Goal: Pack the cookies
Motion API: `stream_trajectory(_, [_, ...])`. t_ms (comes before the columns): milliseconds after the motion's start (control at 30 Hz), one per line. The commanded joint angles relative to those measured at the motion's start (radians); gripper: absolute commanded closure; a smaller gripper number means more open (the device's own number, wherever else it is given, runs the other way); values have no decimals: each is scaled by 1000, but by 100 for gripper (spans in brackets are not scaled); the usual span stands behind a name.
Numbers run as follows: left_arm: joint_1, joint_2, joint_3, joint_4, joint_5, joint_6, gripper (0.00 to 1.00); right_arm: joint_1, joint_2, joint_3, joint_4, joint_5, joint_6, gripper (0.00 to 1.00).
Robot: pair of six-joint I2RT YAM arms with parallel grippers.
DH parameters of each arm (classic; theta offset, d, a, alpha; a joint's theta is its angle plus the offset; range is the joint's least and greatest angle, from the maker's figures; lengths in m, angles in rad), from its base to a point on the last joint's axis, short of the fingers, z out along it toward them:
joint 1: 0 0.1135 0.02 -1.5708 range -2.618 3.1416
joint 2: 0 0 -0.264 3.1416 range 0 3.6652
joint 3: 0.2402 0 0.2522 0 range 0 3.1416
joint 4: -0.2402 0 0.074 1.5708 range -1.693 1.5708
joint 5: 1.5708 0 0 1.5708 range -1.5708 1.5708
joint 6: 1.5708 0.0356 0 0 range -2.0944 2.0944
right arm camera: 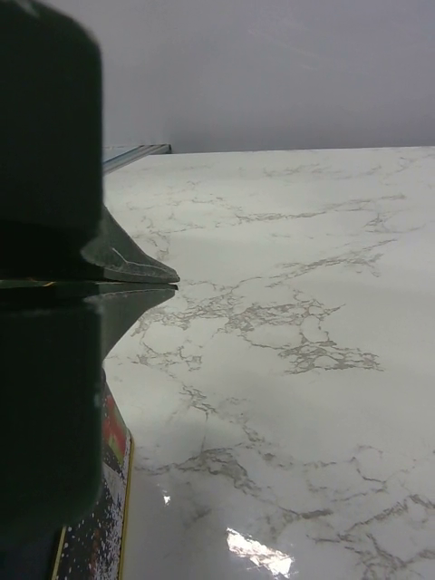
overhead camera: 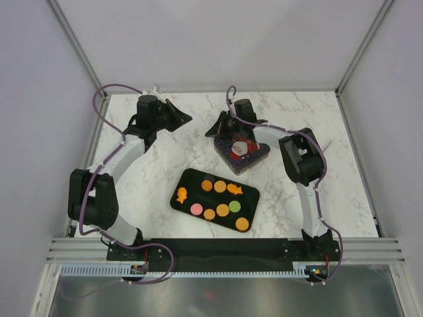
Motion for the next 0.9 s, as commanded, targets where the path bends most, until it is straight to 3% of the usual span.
stream_trajectory(0, [10, -14, 19, 5, 16, 44, 98, -2, -63, 47, 30, -6, -5, 100])
stream_trajectory(133, [22, -33, 21, 5, 23, 49, 98, -11, -145, 10, 144, -34, 33, 100])
stream_trajectory(367, [28, -33, 24, 5, 36, 45, 98, -14, -198, -52, 143, -17, 46, 100])
stream_trajectory(867, [28, -7, 16, 8, 43, 42, 98, 38, 17, -91, 67, 32, 15, 100])
